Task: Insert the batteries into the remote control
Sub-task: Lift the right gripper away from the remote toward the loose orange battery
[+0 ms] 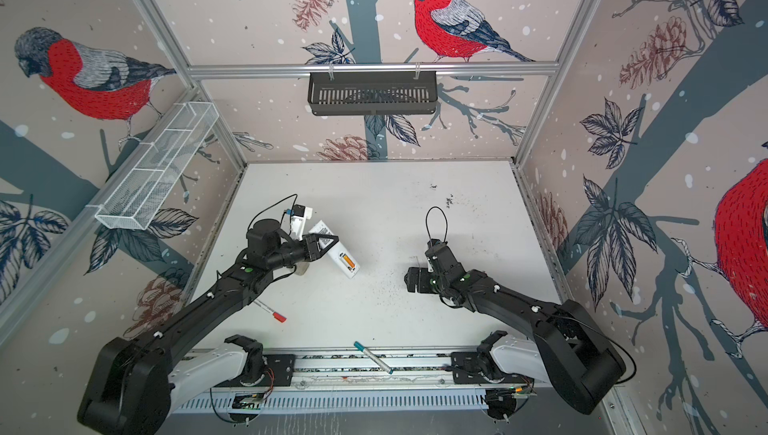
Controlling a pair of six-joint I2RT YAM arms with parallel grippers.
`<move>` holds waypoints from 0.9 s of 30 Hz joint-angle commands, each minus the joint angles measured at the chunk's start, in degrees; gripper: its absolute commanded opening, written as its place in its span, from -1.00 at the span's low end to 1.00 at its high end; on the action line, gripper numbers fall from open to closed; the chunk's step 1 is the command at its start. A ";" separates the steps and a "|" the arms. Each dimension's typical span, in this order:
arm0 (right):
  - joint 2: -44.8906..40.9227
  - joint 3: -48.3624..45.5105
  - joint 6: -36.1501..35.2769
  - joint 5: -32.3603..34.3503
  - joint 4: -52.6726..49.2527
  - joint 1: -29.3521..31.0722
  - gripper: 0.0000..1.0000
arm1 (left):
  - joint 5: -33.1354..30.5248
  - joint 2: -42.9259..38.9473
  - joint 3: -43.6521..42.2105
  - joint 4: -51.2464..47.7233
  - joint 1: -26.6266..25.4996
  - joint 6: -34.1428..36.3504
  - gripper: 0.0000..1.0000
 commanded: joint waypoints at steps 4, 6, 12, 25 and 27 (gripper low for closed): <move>3.84 1.52 -4.04 -0.86 -0.89 0.98 0.91 | 0.12 -0.11 -0.05 0.47 0.06 0.70 -1.00; 4.76 2.31 -5.26 -0.98 -1.50 1.57 0.91 | 0.20 -0.16 -0.05 0.49 0.09 0.73 -1.00; 7.50 4.71 -7.94 -2.96 -1.84 3.69 0.90 | 0.05 -0.29 -0.18 0.56 0.04 0.60 -1.00; 12.64 8.98 -10.65 -5.20 -4.26 7.48 0.87 | -0.49 -2.18 -0.76 -0.72 0.07 0.97 -1.00; 12.51 9.11 -10.34 -5.36 -4.56 8.42 0.87 | -0.67 -2.28 -0.82 -0.71 0.05 0.97 -1.00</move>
